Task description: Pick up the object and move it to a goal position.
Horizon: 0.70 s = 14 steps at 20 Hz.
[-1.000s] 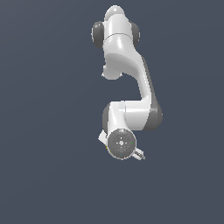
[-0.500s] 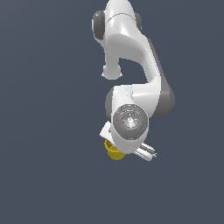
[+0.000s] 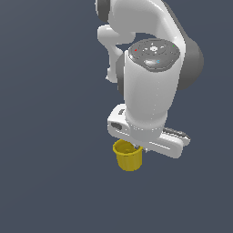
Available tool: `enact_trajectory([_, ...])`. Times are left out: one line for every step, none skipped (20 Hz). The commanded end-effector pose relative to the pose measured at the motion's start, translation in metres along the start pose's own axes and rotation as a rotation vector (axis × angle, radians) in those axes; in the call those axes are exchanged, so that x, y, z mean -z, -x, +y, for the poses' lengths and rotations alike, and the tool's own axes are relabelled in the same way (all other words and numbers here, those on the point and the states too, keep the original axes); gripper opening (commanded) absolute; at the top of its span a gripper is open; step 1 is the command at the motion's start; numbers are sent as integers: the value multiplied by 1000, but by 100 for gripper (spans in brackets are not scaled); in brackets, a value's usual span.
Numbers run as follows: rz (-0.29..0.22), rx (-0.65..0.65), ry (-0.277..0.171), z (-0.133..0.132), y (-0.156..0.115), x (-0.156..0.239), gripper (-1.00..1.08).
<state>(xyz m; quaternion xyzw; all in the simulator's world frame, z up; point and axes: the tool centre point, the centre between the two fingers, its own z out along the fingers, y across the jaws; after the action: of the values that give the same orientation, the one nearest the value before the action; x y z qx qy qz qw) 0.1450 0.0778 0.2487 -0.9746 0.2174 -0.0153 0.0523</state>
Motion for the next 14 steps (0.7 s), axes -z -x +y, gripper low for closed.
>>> enact_trajectory([64,21,-38,-9,-1,31,-100])
enact_trajectory([87,29,-52,-12,0,42,-100])
enact_trajectory([110,37,-66,-15,1,53,-100])
enact_trajectory([133,45,-79,-18,2,64,-100])
enact_trajectory([156,53,-93,-20,3,75,-100])
enact_trajectory([179,61,-106,-23,5,86,-100])
enact_trajectory([201,68,-120,-25,6,97,-100])
enact_trajectory([223,76,-133,-27,8,107,-100])
enact_trajectory([245,84,-146,-29,11,118,-100])
enact_trajectory([267,91,-159,-30,13,128,-100])
enact_trajectory([289,99,-172,-32,16,139,-100])
enact_trajectory([311,106,-185,-33,19,149,-100])
enact_trajectory([332,113,-198,-34,22,159,-100])
enact_trajectory([354,121,-211,-35,26,169,-100])
